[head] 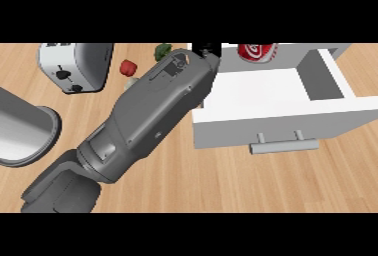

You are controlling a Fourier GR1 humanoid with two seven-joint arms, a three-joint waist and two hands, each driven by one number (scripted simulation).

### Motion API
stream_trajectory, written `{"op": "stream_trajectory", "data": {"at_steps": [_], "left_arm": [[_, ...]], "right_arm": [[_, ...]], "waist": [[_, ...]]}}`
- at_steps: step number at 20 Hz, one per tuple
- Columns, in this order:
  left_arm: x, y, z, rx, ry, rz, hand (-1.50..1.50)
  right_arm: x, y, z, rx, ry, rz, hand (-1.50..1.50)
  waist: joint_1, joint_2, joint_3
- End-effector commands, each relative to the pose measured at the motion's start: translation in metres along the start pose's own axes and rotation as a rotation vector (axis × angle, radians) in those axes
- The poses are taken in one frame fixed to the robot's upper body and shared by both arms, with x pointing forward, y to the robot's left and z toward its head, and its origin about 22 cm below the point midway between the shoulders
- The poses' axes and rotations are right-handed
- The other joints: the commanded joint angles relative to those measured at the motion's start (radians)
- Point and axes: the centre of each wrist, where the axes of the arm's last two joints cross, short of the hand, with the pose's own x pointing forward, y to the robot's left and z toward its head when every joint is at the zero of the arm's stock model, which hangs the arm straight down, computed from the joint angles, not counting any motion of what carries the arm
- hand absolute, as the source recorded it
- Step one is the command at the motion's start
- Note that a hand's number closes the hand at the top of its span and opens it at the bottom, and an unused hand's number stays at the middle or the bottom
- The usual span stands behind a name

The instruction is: Pick up the can, place it into the drawer and close the drawer

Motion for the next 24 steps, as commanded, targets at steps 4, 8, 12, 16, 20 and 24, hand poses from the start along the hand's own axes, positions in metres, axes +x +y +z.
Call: {"op": "stream_trajectory", "data": {"at_steps": [4, 8, 12, 16, 20, 24], "left_arm": [[-0.01, -0.002, -0.002, 0.032, 0.005, -0.065, 1.5], [-0.016, -0.003, 0.001, 0.078, 0.022, -0.074, -1.5], [-0.039, 0.013, -0.002, 0.095, 0.007, -0.081, -1.5], [-0.021, 0.003, -0.004, 0.11, 0.027, -0.078, -1.5], [-0.038, 0.009, 0.0, 0.115, 0.017, -0.075, -1.5], [-0.031, 0.004, 0.0, 0.119, 0.005, -0.064, -1.5]], "right_arm": [[0.001, 0.001, -0.002, 0.007, -0.002, -0.018, -1.5], [0.001, 0.002, -0.005, 0.006, -0.016, -0.006, -1.5], [-0.005, 0.004, -0.011, 0.01, -0.014, -0.013, -1.5], [-0.001, 0.004, -0.01, 0.012, -0.009, 0.022, -1.5], [0.001, 0.005, -0.014, 0.004, -0.021, -0.001, -1.5], [0.004, 0.002, -0.016, 0.016, -0.058, 0.054, -1.5]], "waist": [[-0.021, 0.005, 0.001], [-0.022, 0.004, 0.001], [-0.01, 0.007, 0.0], [-0.01, 0.004, 0.001], [-0.02, 0.008, 0.0], [-0.011, 0.005, 0.0]]}}
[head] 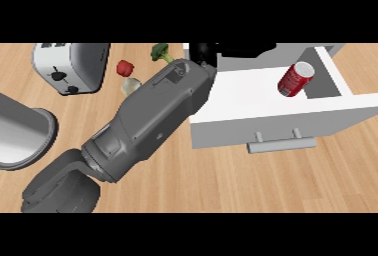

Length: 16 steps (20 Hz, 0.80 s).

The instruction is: Pick up the can, place it into the drawer and close the drawer

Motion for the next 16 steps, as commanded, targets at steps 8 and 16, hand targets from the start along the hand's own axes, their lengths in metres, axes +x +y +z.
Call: {"op": "stream_trajectory", "data": {"at_steps": [8, 16], "left_arm": [[0.021, -0.013, 0.005, -0.026, -0.06, 0.068, -1.5], [0.019, -0.016, 0.011, -0.023, -0.125, 0.071, -1.5]], "right_arm": [[0.036, 0.009, -0.027, 0.134, -0.229, 0.322, -1.5], [0.036, 0.05, -0.048, 0.171, -0.304, 0.527, -1.5]], "waist": [[0.021, 0.001, 0.0], [0.067, -0.003, -0.001]]}}
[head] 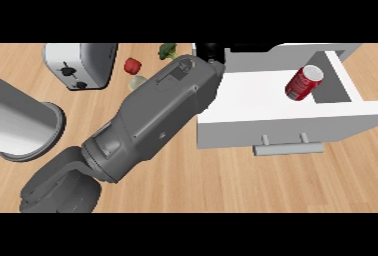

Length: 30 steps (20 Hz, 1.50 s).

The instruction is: Pick up the can, place it into the drawer and close the drawer

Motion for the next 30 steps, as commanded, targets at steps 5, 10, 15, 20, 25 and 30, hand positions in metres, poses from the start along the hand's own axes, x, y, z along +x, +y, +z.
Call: {"op": "stream_trajectory", "data": {"at_steps": [5, 10, 15, 20, 25, 30], "left_arm": [[0.011, -0.004, -0.003, -0.009, 0.01, 0.042, -1.5], [0.011, -0.002, -0.005, -0.006, 0.038, 0.033, -1.5], [0.007, 0.001, -0.002, 0.006, 0.047, 0.017, -1.5], [0.017, 0.022, -0.016, 0.017, 0.042, 0.014, -1.5], [0.018, 0.04, -0.021, 0.044, 0.026, -0.006, -1.5], [0.026, 0.055, -0.023, 0.06, 0.043, 0.0, -1.5]], "right_arm": [[-0.002, 0.042, -0.046, 0.056, -0.037, 0.162, -1.5], [-0.01, 0.071, -0.067, 0.098, -0.055, 0.31, -1.5], [-0.025, 0.098, -0.106, 0.121, -0.06, 0.409, -1.5], [-0.042, 0.139, -0.14, 0.2, -0.083, 0.515, -1.5], [-0.076, 0.16, -0.162, 0.267, -0.08, 0.64, -1.5], [-0.094, 0.194, -0.18, 0.299, -0.048, 0.771, -1.5]], "waist": [[0.027, 0.001, 0.0], [0.046, -0.009, -0.001], [0.065, -0.017, -0.002], [0.072, -0.015, -0.002], [0.082, -0.014, -0.001], [0.092, -0.017, -0.001]]}}
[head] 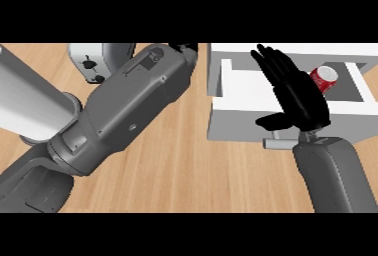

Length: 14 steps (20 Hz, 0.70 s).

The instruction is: Pick up the can, place it into the drawer and close the drawer

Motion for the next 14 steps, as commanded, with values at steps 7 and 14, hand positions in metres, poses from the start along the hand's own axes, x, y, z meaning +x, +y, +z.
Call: {"op": "stream_trajectory", "data": {"at_steps": [7, 14], "left_arm": [[0.012, 0.039, -0.001, 0.015, -0.002, -0.006, -1.5], [0.013, 0.058, 0.008, -0.005, -0.004, -0.012, -1.5]], "right_arm": [[-0.027, 0.076, -0.03, 0.047, 0.067, 0.135, -1.5], [-0.051, 0.096, -0.037, 0.022, 0.132, 0.215, -1.5]], "waist": [[0.012, 0.003, 0.001], [0.03, 0.007, 0.002]]}}
